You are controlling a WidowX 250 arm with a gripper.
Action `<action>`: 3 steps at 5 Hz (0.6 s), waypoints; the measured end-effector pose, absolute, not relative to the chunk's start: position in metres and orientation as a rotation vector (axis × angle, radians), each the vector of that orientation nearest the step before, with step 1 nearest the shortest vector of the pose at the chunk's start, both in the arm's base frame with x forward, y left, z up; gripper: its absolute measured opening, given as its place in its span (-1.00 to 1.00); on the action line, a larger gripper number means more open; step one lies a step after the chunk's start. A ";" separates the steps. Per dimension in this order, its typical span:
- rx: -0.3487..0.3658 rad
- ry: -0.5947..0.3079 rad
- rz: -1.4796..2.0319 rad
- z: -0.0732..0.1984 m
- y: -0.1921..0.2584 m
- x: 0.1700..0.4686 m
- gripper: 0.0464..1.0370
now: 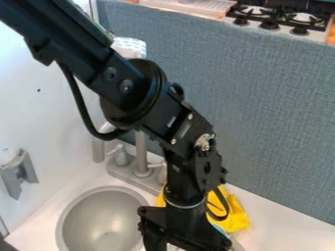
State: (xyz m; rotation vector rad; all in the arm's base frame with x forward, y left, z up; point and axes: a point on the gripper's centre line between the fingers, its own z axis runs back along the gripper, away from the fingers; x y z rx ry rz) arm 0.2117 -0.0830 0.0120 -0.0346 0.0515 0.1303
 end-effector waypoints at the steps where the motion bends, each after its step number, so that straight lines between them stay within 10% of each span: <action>1: -0.026 0.068 0.130 0.008 -0.082 0.210 0.93; 3: -0.066 -0.007 0.080 0.010 -0.095 0.243 0.93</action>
